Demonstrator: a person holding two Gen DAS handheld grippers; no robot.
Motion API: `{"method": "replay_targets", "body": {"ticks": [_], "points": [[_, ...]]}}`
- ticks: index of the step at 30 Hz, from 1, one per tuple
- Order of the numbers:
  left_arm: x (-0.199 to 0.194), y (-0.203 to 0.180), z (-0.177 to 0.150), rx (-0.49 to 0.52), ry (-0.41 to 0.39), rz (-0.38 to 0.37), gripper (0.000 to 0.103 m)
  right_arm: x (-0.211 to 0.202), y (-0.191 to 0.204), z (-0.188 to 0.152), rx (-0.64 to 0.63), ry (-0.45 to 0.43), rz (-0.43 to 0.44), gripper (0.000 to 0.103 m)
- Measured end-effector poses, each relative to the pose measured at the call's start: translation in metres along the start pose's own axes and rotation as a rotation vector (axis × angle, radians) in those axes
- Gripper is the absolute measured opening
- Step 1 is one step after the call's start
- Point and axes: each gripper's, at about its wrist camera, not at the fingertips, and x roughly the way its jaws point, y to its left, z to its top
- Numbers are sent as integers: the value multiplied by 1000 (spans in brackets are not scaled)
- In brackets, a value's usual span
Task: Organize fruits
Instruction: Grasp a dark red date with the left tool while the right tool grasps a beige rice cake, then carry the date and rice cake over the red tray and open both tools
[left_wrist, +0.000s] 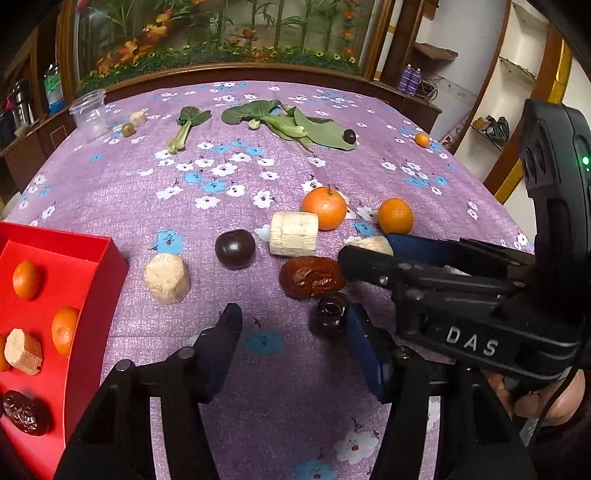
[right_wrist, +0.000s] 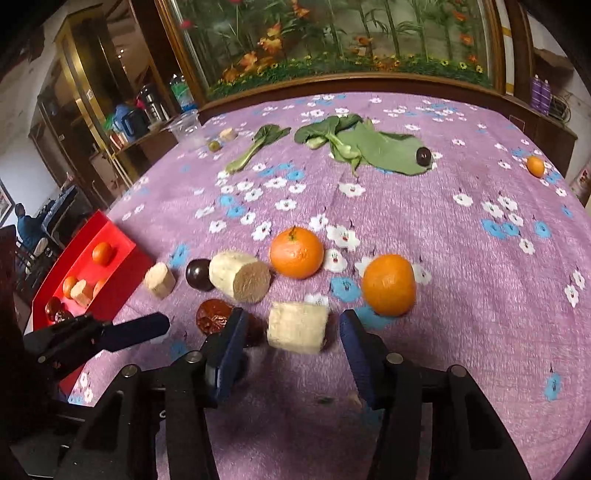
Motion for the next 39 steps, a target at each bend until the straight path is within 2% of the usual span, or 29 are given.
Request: {"method": "replay_targets", "body": {"ticks": [1, 11, 12, 13, 14, 15, 16, 21, 30, 32, 33, 34, 36, 39], "points": [[0, 0, 0, 0, 1, -2, 58, 1, -1, 0, 6, 4, 7, 34], [16, -25, -1, 76, 27, -26, 56, -17, -18, -4, 99, -38, 34, 34], [17, -28, -1, 89, 28, -26, 51, -19, -19, -4, 104, -41, 33, 34], [17, -30, -2, 99, 23, -24, 39, -20, -19, -4, 107, -43, 32, 34], [18, -33, -2, 106, 21, -33, 31, -21, -20, -5, 110, -45, 31, 34], [18, -33, -1, 103, 24, -54, 14, -23, -19, -6, 112, -48, 29, 34], [19, -33, -1, 96, 29, -80, 11, -25, -19, -7, 113, -50, 28, 34], [15, -28, -5, 65, 22, -89, 10, -34, -16, -12, 115, -60, 12, 34], [-7, 9, -3, -40, -6, -107, 11, -48, -23, -21, 147, -81, 14, 34], [-8, 13, 0, -55, -13, -119, 13, -49, -23, -22, 147, -83, 19, 34], [-8, 12, 2, -58, -14, -118, 23, -49, -23, -22, 149, -85, 24, 34], [-6, 11, 5, -61, -16, -118, 38, -49, -24, -22, 152, -86, 28, 34], [-1, 8, 11, -65, -24, -128, 52, -49, -26, -22, 158, -90, 39, 34], [12, -1, 20, -28, -17, -121, 53, -48, -30, -23, 170, -92, 55, 34]]}}
